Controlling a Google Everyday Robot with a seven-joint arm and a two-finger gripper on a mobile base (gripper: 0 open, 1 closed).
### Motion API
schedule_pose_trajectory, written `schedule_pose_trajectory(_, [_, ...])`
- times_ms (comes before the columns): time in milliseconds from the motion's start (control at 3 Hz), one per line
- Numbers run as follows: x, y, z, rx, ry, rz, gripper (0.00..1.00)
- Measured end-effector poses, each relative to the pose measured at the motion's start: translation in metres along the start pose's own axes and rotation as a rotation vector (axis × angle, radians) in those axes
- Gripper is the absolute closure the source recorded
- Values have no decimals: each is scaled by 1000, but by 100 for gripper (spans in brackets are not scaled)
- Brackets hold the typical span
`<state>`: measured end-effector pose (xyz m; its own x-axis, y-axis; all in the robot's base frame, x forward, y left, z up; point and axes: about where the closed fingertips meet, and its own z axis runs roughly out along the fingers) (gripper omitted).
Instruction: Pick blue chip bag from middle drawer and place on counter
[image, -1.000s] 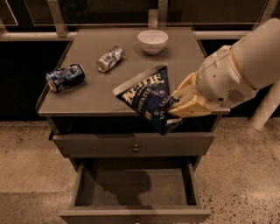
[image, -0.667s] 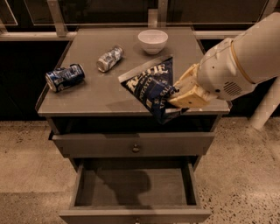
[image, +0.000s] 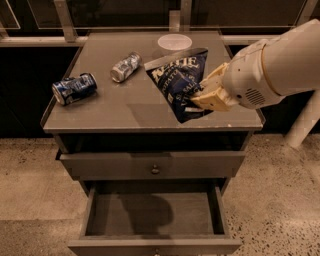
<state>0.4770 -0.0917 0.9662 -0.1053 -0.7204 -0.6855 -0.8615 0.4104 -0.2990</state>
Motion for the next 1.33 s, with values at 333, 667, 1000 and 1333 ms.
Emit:
schedule_pose_trajectory(333, [0, 0, 0, 1, 0, -1, 100])
schedule_pose_trajectory(667, [6, -23, 16, 5, 5, 9, 100])
schedule_pose_trajectory(1000, [19, -52, 45, -9, 18, 34, 100])
schedule_pose_trajectory(1333, [32, -67, 73, -39, 32, 59, 100])
